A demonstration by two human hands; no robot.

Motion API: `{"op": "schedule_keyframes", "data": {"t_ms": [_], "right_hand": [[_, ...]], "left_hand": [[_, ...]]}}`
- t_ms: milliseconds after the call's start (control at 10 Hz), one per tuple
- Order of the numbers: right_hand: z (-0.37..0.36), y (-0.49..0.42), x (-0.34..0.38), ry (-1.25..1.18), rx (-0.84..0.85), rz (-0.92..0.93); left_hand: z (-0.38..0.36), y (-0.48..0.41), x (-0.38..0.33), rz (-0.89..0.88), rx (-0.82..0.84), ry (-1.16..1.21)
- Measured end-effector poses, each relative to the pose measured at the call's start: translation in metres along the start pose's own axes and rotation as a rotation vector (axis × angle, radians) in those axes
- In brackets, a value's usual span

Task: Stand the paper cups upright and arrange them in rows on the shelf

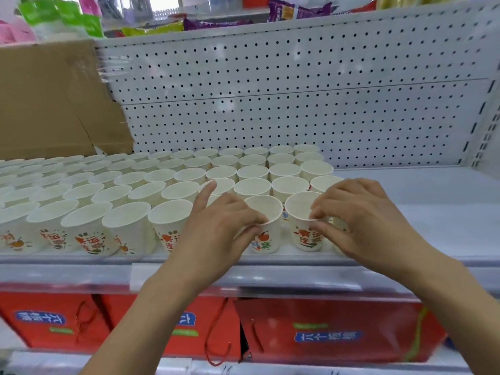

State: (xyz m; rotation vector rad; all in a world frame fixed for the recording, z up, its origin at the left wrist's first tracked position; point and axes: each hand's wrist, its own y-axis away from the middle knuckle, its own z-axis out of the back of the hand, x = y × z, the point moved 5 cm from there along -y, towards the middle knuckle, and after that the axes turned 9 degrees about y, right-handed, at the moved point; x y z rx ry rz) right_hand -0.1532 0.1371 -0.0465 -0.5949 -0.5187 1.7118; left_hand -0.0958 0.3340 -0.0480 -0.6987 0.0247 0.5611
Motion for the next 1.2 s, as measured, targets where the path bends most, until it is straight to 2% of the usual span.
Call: {"op": "schedule_keyframes", "data": {"t_ms": [300, 400, 600, 1000, 1200], "right_hand": [[0.002, 0.002, 0.000, -0.129, -0.029, -0.008], [0.022, 0.010, -0.016, -0.151, -0.084, -0.064], [0.037, 0.042, -0.054, -0.142, 0.051, -0.147], [0.018, 0.033, -0.050, -0.232, 0.048, -0.076], [0.024, 0.035, -0.052, -0.234, 0.027, -0.112]], "left_hand": [[0.000, 0.001, 0.002, 0.026, 0.010, -0.007], [-0.001, 0.001, -0.006, 0.011, -0.004, 0.030], [-0.010, -0.016, -0.031, -0.050, -0.003, 0.079], [-0.033, -0.034, -0.037, -0.084, 0.012, 0.073], [-0.030, -0.033, -0.037, -0.104, -0.018, 0.077]]}}
